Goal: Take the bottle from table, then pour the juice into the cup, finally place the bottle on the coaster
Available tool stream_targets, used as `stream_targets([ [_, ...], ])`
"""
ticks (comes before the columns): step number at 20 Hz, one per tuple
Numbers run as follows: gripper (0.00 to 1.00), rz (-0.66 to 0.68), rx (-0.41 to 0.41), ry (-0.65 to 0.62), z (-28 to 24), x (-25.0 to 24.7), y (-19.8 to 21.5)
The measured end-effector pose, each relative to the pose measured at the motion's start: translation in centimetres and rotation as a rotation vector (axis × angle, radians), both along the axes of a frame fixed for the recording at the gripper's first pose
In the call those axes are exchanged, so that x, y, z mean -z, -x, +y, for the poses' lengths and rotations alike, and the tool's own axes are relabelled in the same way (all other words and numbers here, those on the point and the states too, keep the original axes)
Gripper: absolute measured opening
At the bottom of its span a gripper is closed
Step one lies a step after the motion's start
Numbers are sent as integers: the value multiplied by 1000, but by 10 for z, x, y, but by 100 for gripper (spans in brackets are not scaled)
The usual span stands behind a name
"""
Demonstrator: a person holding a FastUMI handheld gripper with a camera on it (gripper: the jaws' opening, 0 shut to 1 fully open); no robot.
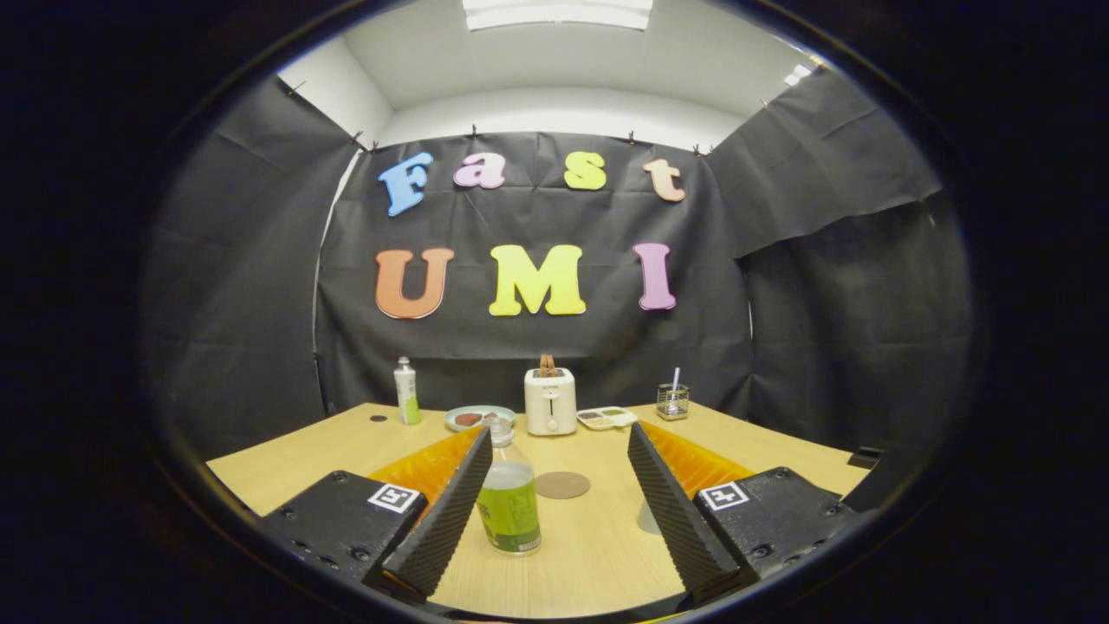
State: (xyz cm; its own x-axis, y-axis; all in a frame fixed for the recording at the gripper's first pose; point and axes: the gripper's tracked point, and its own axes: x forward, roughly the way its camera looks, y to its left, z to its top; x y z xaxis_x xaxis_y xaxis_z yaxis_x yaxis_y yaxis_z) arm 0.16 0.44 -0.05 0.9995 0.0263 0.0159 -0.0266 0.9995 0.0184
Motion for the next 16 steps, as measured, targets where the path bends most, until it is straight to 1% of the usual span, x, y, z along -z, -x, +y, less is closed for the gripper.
stream_targets([
  [3, 100, -9, -9, 2, 1, 0, -1],
  [13, 100, -4, -2, -10, -12, 8, -2],
  [16, 100, 4, -24, -28, -10, 14, -5],
])
